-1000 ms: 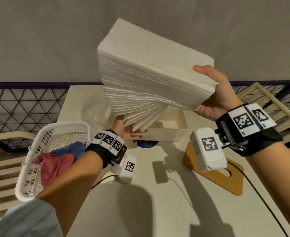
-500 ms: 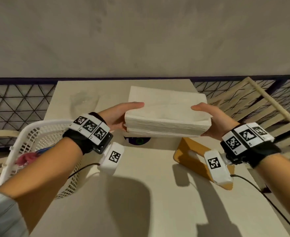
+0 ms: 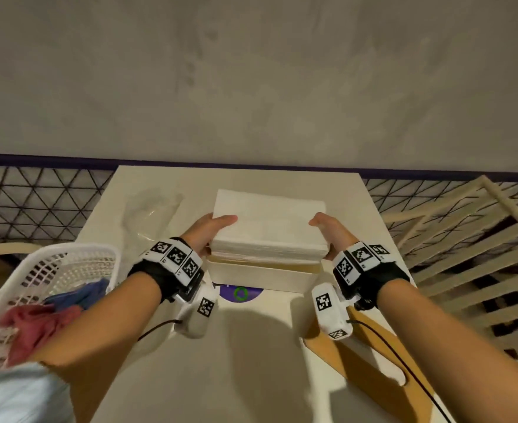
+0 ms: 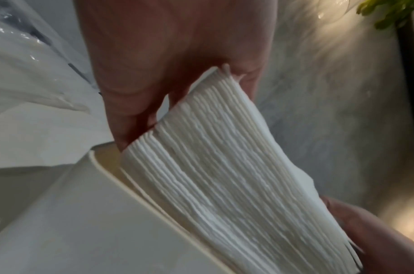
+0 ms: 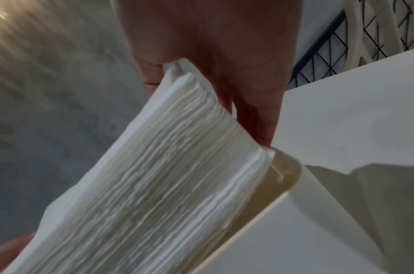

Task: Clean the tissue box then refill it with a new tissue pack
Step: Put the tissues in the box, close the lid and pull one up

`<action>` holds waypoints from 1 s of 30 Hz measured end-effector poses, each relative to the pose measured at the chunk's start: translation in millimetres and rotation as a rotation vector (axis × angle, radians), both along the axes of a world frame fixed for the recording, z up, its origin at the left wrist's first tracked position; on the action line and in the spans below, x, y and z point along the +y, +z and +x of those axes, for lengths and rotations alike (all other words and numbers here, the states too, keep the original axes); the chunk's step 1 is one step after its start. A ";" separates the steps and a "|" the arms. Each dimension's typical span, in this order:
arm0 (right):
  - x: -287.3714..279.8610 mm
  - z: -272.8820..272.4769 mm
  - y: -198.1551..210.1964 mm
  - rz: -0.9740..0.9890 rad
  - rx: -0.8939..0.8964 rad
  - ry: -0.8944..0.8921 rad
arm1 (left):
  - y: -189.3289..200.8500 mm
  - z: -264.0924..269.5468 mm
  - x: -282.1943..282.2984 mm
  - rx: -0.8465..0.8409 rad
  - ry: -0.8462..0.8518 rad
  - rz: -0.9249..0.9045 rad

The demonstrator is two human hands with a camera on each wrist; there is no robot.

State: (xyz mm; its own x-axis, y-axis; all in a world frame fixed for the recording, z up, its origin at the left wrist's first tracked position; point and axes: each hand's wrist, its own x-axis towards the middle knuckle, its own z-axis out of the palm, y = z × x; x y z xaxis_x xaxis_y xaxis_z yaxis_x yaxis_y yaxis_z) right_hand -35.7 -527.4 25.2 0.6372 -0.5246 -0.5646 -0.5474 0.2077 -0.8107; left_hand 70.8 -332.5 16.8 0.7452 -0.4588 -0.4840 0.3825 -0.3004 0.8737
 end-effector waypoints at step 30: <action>35.1 -19.3 -36.4 -0.440 0.327 0.435 | -27.0 -53.9 34.5 -0.064 -0.003 0.473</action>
State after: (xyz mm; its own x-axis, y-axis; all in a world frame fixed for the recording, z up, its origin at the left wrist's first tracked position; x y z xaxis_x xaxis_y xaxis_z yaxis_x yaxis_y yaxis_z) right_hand -55.0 -492.3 -11.3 0.6751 -0.4840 -0.5568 -0.7364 -0.3958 -0.5488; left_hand 16.9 -298.1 -10.2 0.7789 -0.2016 -0.5938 0.3310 -0.6720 0.6624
